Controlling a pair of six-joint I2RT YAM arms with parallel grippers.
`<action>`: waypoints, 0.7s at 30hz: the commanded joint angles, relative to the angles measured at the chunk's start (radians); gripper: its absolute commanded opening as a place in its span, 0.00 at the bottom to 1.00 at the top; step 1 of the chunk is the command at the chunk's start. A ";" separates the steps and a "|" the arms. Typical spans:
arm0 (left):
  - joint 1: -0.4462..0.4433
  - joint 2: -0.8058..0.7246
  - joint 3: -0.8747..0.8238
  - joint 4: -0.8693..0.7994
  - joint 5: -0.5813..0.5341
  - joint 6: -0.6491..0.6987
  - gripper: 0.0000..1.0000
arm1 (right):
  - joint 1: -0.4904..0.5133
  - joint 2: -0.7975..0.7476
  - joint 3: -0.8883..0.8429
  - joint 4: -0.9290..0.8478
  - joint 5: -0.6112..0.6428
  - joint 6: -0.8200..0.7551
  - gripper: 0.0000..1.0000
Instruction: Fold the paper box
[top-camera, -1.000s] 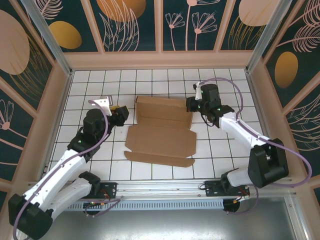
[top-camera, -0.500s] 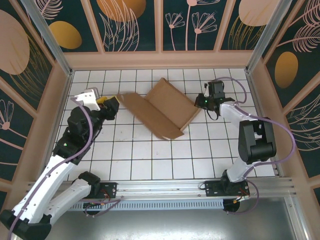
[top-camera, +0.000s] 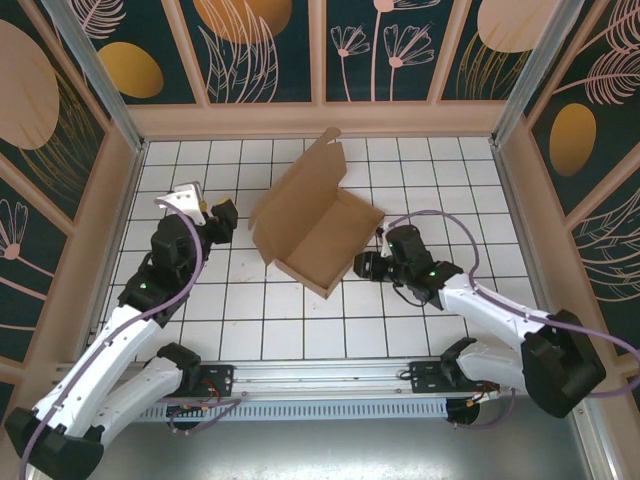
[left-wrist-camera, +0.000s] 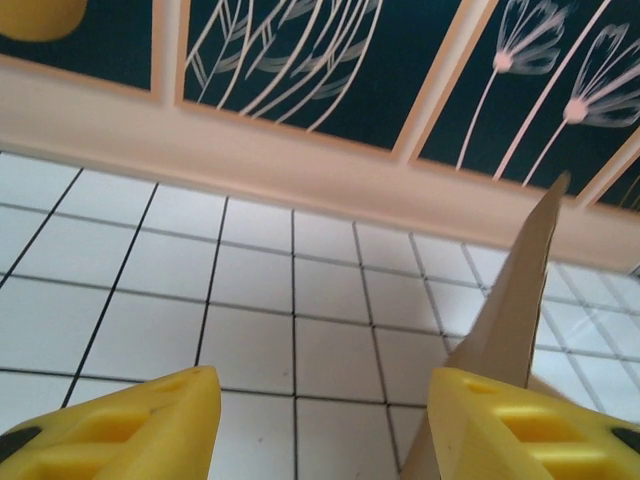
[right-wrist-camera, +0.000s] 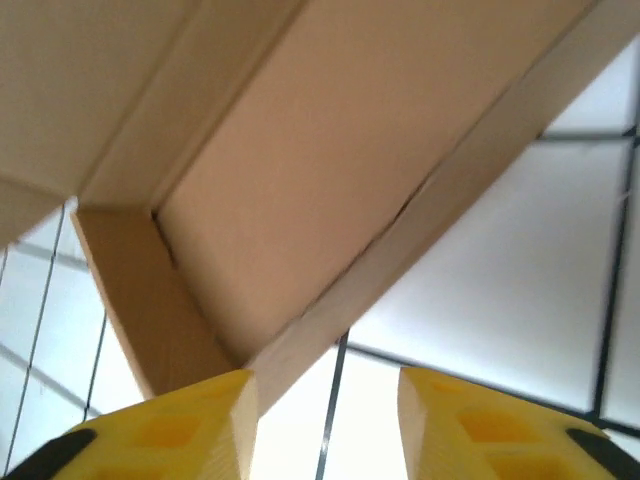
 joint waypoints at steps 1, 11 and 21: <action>0.000 0.027 -0.034 0.061 -0.044 0.084 0.58 | -0.028 0.040 0.109 -0.005 0.213 -0.132 0.50; 0.002 0.015 -0.102 0.099 -0.032 0.097 0.59 | -0.144 0.621 0.561 0.027 0.347 -0.696 0.67; 0.002 0.018 -0.108 0.124 -0.011 0.100 0.59 | -0.196 0.869 0.776 -0.094 0.213 -0.724 0.51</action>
